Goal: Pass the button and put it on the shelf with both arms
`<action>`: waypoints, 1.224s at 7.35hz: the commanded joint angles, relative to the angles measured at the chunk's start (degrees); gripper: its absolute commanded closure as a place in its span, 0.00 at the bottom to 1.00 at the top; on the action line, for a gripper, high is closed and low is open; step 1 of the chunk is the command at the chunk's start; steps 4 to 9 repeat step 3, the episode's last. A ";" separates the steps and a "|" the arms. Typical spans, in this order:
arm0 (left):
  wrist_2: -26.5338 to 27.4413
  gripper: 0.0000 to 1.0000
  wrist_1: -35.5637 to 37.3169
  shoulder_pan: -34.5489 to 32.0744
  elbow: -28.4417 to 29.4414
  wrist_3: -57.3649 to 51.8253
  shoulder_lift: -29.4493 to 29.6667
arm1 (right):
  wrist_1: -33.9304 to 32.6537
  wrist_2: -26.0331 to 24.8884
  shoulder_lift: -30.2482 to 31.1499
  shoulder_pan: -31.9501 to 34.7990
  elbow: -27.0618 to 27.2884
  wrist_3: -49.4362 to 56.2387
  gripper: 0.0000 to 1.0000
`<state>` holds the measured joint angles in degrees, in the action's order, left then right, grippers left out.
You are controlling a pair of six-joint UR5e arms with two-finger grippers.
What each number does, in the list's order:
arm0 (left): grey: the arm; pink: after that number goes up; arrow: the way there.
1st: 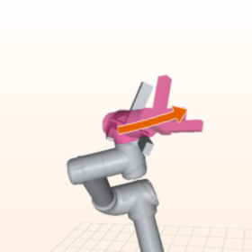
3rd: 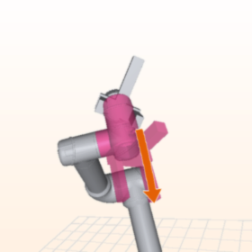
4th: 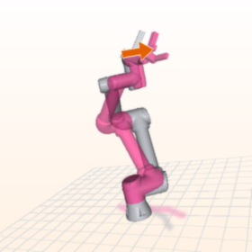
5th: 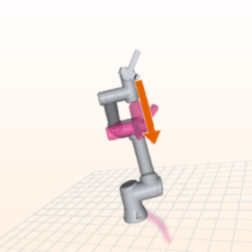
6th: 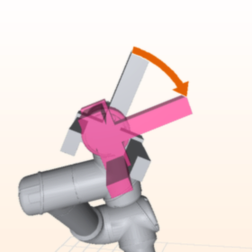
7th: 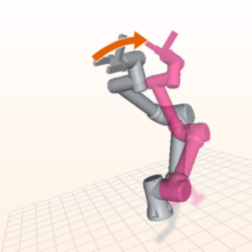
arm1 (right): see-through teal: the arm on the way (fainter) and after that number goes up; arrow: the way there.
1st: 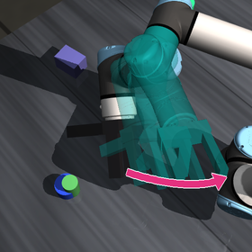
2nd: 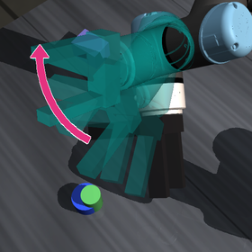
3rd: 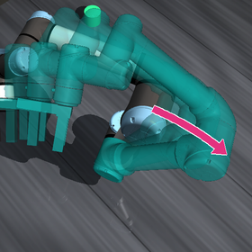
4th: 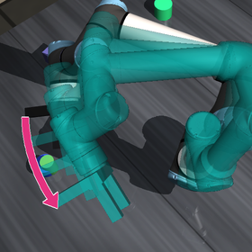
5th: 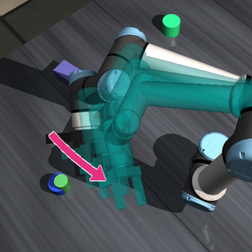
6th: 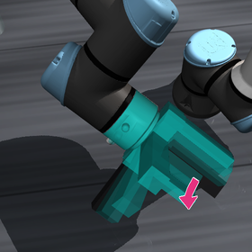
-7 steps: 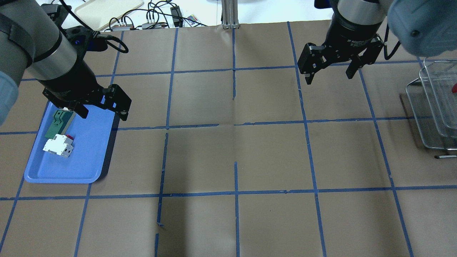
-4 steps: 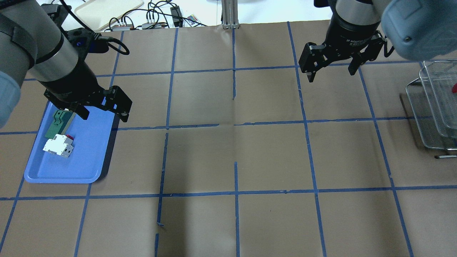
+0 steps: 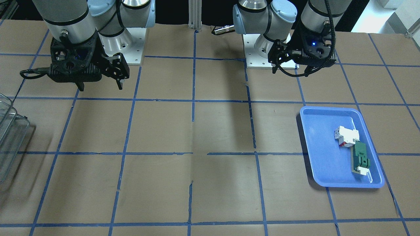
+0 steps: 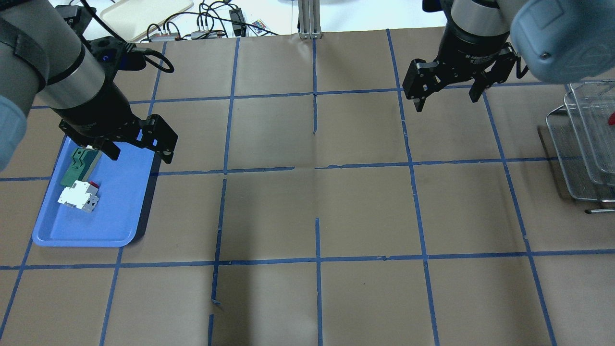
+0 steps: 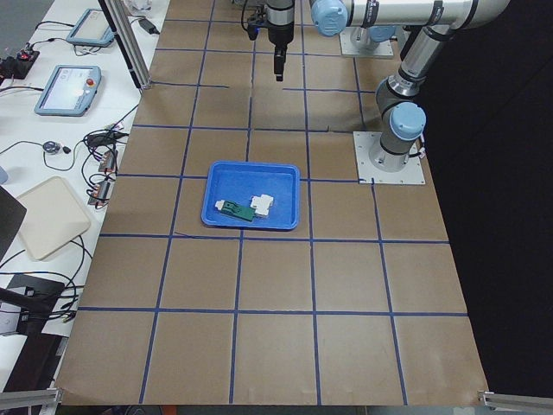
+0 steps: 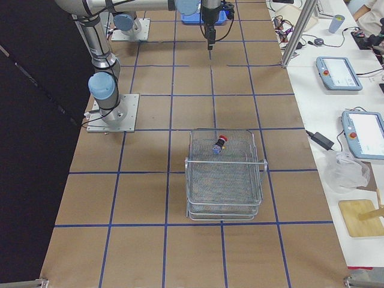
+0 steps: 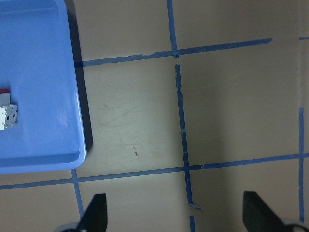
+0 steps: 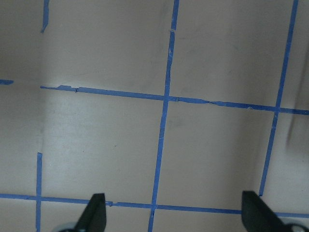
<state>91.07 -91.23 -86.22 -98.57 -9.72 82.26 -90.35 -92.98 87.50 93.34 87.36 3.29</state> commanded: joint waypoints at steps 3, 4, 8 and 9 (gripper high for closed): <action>0.08 0.00 0.00 0.00 0.22 -0.03 -0.09 | 0.09 0.26 -0.05 0.00 0.09 -2.93 0.00; 0.08 0.00 0.00 0.00 0.22 -0.03 -0.09 | 0.09 0.26 -0.05 0.00 0.09 -2.93 0.00; 0.08 0.00 0.00 0.00 0.22 -0.03 -0.09 | 0.09 0.26 -0.05 0.00 0.09 -2.93 0.00; 0.08 0.00 0.00 0.00 0.22 -0.03 -0.09 | 0.09 0.26 -0.05 0.00 0.09 -2.93 0.00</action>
